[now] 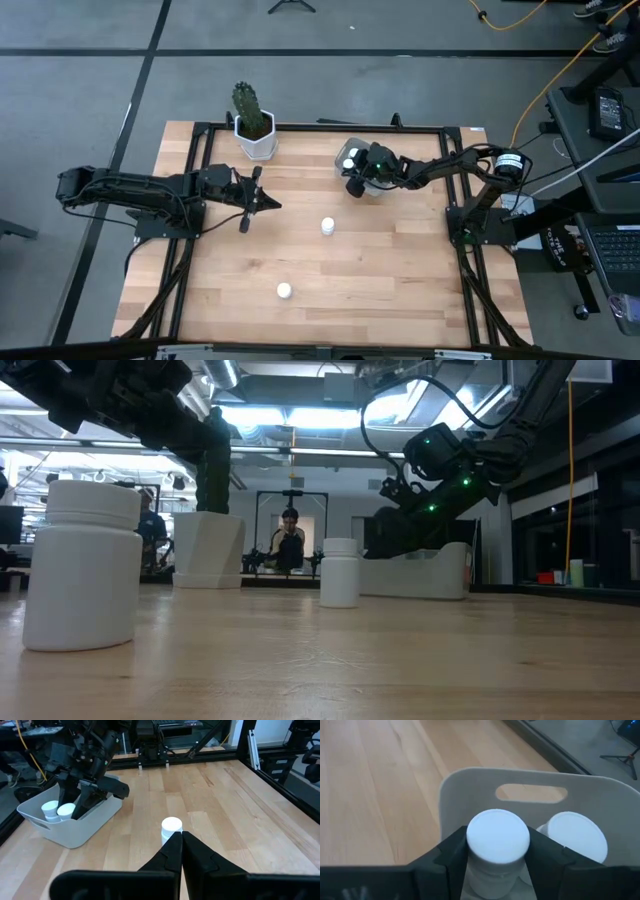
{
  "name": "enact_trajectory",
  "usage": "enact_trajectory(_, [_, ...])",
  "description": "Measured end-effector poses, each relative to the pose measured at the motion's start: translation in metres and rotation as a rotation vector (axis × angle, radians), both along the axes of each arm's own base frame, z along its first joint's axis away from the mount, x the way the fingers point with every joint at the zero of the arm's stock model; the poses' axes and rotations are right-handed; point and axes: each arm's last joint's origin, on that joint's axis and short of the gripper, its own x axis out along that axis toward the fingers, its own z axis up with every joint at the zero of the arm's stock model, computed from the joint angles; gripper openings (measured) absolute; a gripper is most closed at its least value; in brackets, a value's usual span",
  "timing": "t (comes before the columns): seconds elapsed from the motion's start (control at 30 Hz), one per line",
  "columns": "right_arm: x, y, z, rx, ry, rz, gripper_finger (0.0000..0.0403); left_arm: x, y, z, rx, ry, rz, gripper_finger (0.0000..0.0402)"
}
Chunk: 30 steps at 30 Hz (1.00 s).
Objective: Pick and place pill bottles into a basket
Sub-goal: Put the white pill bottle into the gray bin
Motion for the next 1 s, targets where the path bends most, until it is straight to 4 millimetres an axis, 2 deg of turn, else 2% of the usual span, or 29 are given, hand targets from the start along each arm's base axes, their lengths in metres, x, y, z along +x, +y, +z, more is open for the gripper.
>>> enact_trajectory(0.47, [0.000, 0.000, 0.000, 0.010, -0.013, -0.009, 0.0220, 0.000, 0.000, 0.000, 0.000, 0.000, 0.000, 0.0008])
enact_trajectory(0.8, [0.002, -0.001, 0.004, -0.046, -0.020, 0.020, 0.0229, 0.000, 0.000, 0.000, 0.000, 0.000, 0.000, 0.0006])
enact_trajectory(1.0, [0.000, 0.000, 0.025, -0.090, -0.082, 0.028, 0.0229, 0.000, 0.000, 0.000, 0.000, 0.000, 0.002, 0.0007])
